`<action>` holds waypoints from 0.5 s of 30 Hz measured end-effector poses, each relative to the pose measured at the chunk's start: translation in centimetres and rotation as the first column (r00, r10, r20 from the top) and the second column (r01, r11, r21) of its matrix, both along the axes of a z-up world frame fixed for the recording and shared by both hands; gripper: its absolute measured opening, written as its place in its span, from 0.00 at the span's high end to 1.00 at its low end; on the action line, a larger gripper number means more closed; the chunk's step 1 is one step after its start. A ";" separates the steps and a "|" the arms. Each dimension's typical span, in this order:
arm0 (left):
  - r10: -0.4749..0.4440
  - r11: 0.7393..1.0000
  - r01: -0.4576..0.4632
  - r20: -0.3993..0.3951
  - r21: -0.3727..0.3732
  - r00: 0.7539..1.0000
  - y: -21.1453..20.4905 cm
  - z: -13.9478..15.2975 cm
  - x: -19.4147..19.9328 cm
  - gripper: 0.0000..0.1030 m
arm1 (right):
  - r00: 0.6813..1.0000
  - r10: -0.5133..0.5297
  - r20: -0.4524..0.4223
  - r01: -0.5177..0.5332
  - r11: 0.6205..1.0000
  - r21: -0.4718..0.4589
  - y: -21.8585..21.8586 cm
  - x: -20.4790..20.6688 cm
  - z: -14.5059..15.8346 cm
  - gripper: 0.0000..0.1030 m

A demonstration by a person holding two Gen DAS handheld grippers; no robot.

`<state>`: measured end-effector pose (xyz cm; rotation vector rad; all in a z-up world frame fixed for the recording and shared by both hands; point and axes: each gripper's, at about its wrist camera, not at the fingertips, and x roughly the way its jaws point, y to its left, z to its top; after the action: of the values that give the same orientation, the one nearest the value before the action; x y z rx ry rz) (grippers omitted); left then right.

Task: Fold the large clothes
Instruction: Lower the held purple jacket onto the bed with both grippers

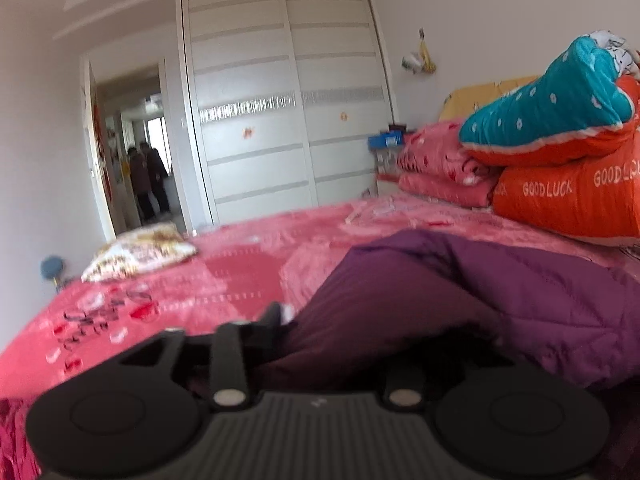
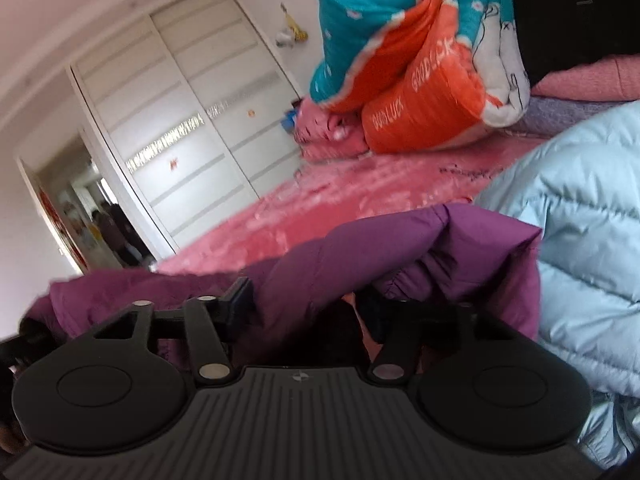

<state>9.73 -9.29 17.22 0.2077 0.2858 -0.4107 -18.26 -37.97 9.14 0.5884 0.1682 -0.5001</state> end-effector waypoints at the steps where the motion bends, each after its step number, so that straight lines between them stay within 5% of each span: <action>1: -0.003 1.000 0.003 -0.023 0.002 1.000 0.2 0.1 -0.1 0.42 | 1.000 0.002 -0.014 -0.002 1.000 -0.010 -0.2 0.5 -0.6 0.10; 4: -0.012 1.000 0.013 -0.077 0.009 0.997 0.4 0.1 -0.5 0.18 | 0.999 0.019 -0.050 -0.021 0.999 -0.046 1.0 0.3 -0.6 0.05; 7: -0.031 0.999 0.032 -0.112 0.006 0.993 1.3 0.3 -1.7 0.09 | 0.996 0.031 -0.084 -0.037 0.996 -0.079 1.0 1.0 -1.1 0.03; 15: -0.062 0.998 0.065 -0.183 0.009 0.981 4.9 0.9 -6.4 0.04 | 0.984 0.061 -0.168 -0.072 0.996 -0.061 -0.7 2.4 -2.9 0.00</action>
<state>3.28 -4.41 18.12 0.1946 0.4636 -0.4924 -15.86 -38.71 6.19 0.4744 0.3273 -0.4876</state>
